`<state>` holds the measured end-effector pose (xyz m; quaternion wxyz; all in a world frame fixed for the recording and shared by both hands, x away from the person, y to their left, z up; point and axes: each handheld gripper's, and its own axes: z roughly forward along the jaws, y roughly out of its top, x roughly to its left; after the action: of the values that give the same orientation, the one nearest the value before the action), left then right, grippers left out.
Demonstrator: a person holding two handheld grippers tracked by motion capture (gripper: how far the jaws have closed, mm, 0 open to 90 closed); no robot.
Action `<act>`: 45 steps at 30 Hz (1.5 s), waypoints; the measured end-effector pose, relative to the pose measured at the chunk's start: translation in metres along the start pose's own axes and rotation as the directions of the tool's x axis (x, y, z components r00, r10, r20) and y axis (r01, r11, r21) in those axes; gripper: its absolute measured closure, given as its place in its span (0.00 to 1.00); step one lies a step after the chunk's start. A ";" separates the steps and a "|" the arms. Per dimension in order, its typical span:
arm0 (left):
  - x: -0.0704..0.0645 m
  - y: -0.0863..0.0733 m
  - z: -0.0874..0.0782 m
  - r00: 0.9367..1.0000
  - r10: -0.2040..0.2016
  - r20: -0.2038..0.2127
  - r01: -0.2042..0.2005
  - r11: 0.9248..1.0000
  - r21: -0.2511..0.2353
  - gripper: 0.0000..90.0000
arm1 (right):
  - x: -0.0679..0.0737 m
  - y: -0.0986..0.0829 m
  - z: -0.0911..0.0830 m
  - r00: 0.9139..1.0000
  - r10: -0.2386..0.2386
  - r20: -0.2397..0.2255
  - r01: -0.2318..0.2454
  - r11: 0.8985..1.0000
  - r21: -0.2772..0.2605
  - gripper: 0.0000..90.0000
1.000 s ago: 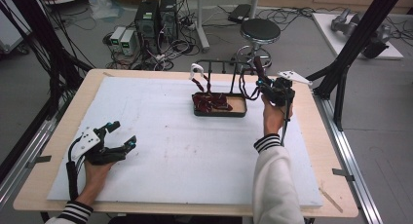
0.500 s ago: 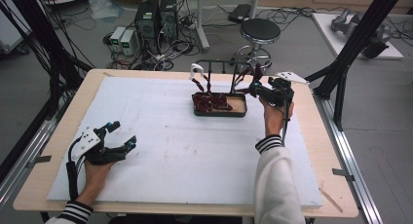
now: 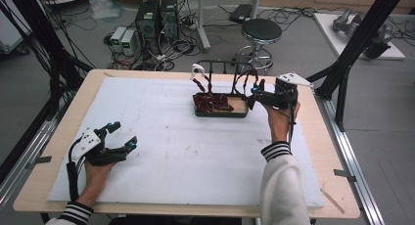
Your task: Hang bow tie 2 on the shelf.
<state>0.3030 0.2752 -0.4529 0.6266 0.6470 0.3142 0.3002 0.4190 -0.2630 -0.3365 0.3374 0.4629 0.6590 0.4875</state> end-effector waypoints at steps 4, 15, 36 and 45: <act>0.000 0.000 0.000 1.000 -0.005 -0.004 0.005 1.000 0.002 0.15 | 0.004 -0.003 -0.018 0.999 -0.032 -0.026 0.032 0.999 -0.021 0.12; 0.000 0.000 0.000 1.000 0.000 -0.006 0.000 1.000 -0.002 0.15 | 0.016 -0.027 -0.071 0.992 -0.090 -0.092 0.077 0.988 -0.132 0.12; -0.002 -0.001 -0.006 1.000 -0.001 -0.018 0.001 1.000 -0.032 0.15 | 0.038 -0.136 -0.115 0.982 -0.069 -0.176 0.028 0.974 -0.227 0.12; -0.004 -0.001 -0.008 1.000 0.000 -0.023 -0.001 0.999 -0.034 0.15 | 0.041 -0.156 -0.108 0.979 -0.062 -0.195 0.017 0.974 -0.225 0.13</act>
<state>0.2941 0.2774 -0.4538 0.6336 0.6329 0.3161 0.3133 0.2647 -0.2754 -0.4529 0.3283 0.3575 0.6402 0.5954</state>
